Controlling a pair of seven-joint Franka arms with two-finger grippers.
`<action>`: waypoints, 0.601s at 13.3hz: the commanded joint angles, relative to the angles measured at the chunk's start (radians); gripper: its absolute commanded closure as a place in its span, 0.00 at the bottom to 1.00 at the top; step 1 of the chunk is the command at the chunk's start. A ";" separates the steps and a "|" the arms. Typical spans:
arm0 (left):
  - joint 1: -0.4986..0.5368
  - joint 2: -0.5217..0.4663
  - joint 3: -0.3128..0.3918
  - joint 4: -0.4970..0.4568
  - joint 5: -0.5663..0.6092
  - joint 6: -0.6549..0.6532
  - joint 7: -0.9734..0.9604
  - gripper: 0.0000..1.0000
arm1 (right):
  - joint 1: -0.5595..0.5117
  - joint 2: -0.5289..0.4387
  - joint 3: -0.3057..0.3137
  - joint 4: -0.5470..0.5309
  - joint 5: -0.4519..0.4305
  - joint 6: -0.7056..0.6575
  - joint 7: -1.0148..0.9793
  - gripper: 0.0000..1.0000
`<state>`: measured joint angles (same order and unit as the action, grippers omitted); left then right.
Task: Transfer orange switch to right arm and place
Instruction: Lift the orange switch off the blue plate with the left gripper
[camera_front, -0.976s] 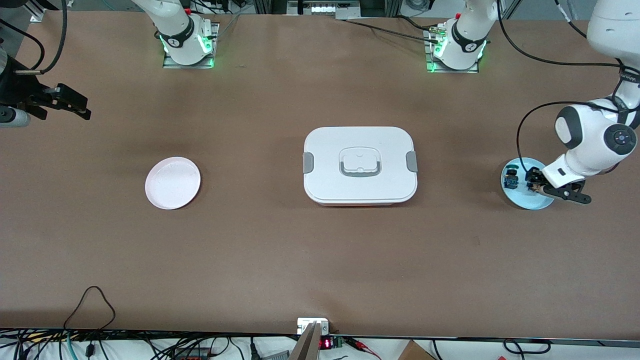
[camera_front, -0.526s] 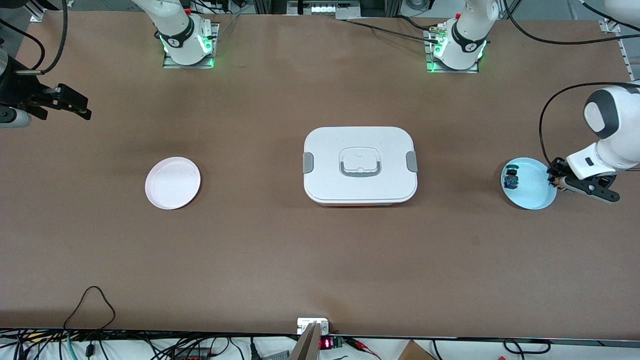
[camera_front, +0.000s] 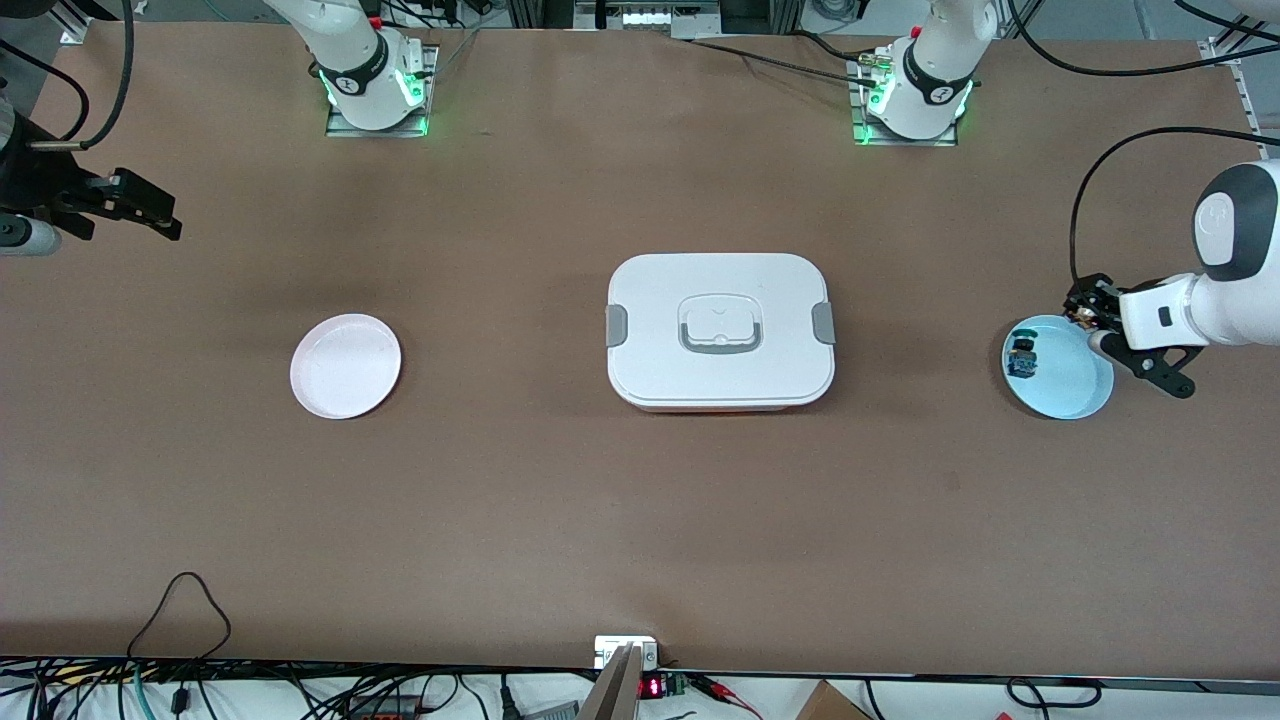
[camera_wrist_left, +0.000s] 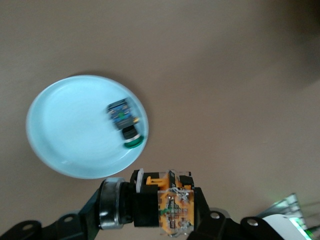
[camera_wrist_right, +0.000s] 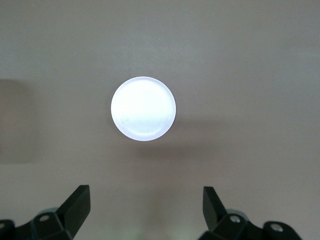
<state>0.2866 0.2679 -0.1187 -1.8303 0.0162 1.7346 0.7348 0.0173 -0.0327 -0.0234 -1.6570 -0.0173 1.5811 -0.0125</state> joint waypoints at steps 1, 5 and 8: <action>0.017 0.008 -0.012 0.034 -0.178 -0.096 0.209 0.84 | 0.004 0.002 0.003 0.013 0.005 -0.010 -0.011 0.00; 0.014 0.016 -0.060 0.025 -0.476 -0.145 0.544 0.84 | 0.003 0.005 0.002 0.013 0.010 -0.013 -0.015 0.00; 0.013 0.025 -0.162 -0.003 -0.715 -0.145 0.757 0.84 | 0.009 0.005 0.010 0.013 0.025 -0.012 -0.011 0.00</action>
<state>0.2868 0.2840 -0.2204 -1.8268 -0.5790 1.6040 1.3667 0.0190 -0.0320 -0.0190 -1.6570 -0.0139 1.5806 -0.0140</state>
